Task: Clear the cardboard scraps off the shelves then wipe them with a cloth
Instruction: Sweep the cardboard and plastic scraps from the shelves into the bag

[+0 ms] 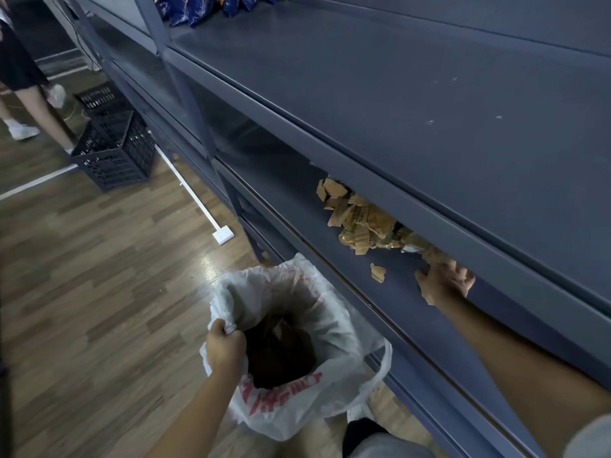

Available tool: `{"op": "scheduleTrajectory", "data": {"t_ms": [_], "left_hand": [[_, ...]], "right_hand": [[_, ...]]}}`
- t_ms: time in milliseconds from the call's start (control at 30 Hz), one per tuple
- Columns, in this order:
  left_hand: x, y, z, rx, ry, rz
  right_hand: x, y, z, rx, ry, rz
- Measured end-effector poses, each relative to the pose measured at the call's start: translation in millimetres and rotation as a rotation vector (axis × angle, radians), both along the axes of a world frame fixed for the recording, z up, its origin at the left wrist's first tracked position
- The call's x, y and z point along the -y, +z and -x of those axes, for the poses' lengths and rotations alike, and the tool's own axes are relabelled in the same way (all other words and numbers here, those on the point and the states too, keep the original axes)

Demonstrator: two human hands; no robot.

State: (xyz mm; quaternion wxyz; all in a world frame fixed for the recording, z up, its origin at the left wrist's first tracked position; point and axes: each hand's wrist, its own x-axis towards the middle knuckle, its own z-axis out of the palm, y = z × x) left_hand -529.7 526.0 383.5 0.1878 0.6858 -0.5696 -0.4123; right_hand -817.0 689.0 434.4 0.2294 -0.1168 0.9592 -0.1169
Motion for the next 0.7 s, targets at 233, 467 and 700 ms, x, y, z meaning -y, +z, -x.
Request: {"op": "scheduleTrajectory", "data": {"t_ms": [233, 467, 700], "left_hand": [[0.6, -0.9, 21.0, -0.147, 0.074, -0.089], [6.9, -12.4, 27.8, -0.172, 0.049, -0.07], [3.9, -16.6, 29.7, -0.208, 0.066, -0.095]], "right_hand": [[-6.2, -26.3, 9.2, -0.129, 0.077, 0.006], [-15.2, -36.4, 19.3, -0.211, 0.107, -0.021], [-14.5, -39.4, 18.2, -0.249, -0.067, 0.181]]}}
